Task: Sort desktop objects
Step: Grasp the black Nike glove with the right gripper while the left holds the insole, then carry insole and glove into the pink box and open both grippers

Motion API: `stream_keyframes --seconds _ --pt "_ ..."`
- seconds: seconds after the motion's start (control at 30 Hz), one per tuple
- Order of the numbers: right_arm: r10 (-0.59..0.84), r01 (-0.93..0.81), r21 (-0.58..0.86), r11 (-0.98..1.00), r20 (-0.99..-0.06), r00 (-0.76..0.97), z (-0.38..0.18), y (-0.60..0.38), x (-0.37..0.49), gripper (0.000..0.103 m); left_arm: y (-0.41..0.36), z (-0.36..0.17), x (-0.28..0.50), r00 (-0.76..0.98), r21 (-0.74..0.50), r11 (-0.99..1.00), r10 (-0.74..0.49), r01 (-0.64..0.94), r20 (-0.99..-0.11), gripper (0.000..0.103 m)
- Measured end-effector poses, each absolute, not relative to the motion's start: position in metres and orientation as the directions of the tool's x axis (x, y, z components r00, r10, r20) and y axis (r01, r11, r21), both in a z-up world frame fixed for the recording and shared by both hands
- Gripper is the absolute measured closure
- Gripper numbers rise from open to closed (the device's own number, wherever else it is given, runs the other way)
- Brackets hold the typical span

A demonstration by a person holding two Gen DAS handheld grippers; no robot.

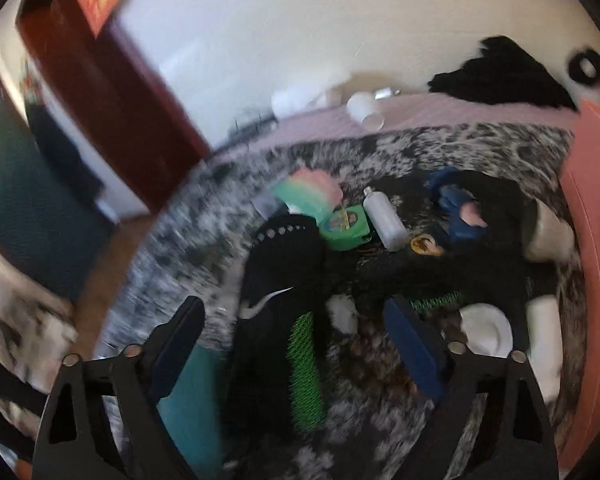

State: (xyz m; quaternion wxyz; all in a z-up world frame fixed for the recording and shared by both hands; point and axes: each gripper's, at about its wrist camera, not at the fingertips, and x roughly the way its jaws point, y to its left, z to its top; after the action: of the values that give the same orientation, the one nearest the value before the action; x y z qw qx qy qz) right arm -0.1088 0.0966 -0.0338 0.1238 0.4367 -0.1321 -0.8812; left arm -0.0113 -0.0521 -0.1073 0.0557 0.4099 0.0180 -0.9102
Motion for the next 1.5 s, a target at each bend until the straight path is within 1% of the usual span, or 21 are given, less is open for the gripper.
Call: stream_keyframes --seconds 0.1,0.2,0.27,0.3,0.33,0.37,0.4,0.43,0.53,0.73,1.0,1.13,1.33,1.43,1.5 --pt "-0.348 0.112 0.340 -0.934 -0.792 -0.502 -0.059 0.085 -0.127 0.014 -0.059 -0.107 -0.011 -0.658 0.002 -0.994 -0.072 0.107 -0.749 0.030" --pt "-0.382 0.141 0.356 -0.924 -0.826 -0.415 -0.086 0.070 -0.136 0.014 -0.058 -0.110 -0.013 -0.652 0.019 -0.995 -0.076 0.094 -0.754 0.030" --pt "-0.405 0.185 0.360 -0.914 -0.822 -0.400 -0.097 0.056 -0.138 0.021 -0.057 -0.113 -0.013 -0.646 0.027 -0.996 -0.075 0.084 -0.760 0.030" --pt "-0.385 0.198 0.332 -0.922 -0.825 -0.413 -0.099 0.052 -0.138 0.043 -0.056 -0.114 -0.012 -0.646 0.034 -0.996 -0.076 0.078 -0.760 0.030" --pt "-0.360 0.208 0.298 -0.932 -0.829 -0.428 -0.100 0.047 -0.137 0.068 -0.055 -0.115 -0.011 -0.647 0.040 -0.997 -0.078 0.073 -0.758 0.030" --pt "-0.351 0.209 0.286 -0.935 -0.824 -0.445 -0.099 0.046 -0.136 0.073 -0.055 -0.114 -0.010 -0.651 0.047 -0.997 -0.080 0.068 -0.755 0.030" --pt "-0.353 0.205 0.289 -0.935 -0.813 -0.463 -0.096 0.048 -0.134 0.080 -0.054 -0.113 -0.008 -0.658 0.053 -0.997 -0.082 0.063 -0.749 0.030" --pt "-0.357 0.203 0.295 -0.934 -0.802 -0.479 -0.093 0.050 -0.133 0.089 -0.054 -0.112 -0.007 -0.664 0.060 -0.996 -0.084 0.059 -0.743 0.030" --pt "-0.366 0.202 0.305 -0.931 -0.770 -0.523 -0.078 0.060 -0.126 0.093 -0.054 -0.107 -0.003 -0.681 0.058 -0.997 -0.074 0.046 -0.728 0.030" --pt "-0.343 0.204 0.277 -0.939 -0.706 -0.620 -0.032 0.068 -0.109 0.093 -0.050 -0.083 0.004 -0.733 0.022 -1.000 -0.030 0.021 -0.679 0.031" --pt "-0.260 0.153 0.222 -0.963 -0.612 -0.747 0.025 0.099 -0.070 0.093 -0.037 -0.042 0.019 -0.796 -0.031 -0.999 0.050 -0.039 -0.604 0.031" --pt "-0.206 0.108 0.200 -0.974 -0.577 -0.790 0.050 0.131 -0.052 0.093 -0.012 -0.015 0.029 -0.820 -0.022 -0.995 0.092 -0.097 -0.564 0.031" --pt "-0.037 -0.041 0.145 -0.989 -0.496 -0.868 0.095 0.208 -0.011 0.093 0.066 0.029 0.030 -0.827 -0.009 -0.971 0.209 -0.239 -0.523 0.031" --pt "0.090 -0.165 0.130 -0.978 -0.450 -0.888 0.114 0.266 0.014 0.093 0.113 0.048 0.029 -0.820 -0.013 -0.945 0.291 -0.328 -0.492 0.031" --pt "0.155 -0.245 0.152 -0.958 -0.443 -0.883 0.118 0.306 0.026 0.093 0.142 0.055 0.027 -0.810 -0.025 -0.926 0.344 -0.378 -0.474 0.031"
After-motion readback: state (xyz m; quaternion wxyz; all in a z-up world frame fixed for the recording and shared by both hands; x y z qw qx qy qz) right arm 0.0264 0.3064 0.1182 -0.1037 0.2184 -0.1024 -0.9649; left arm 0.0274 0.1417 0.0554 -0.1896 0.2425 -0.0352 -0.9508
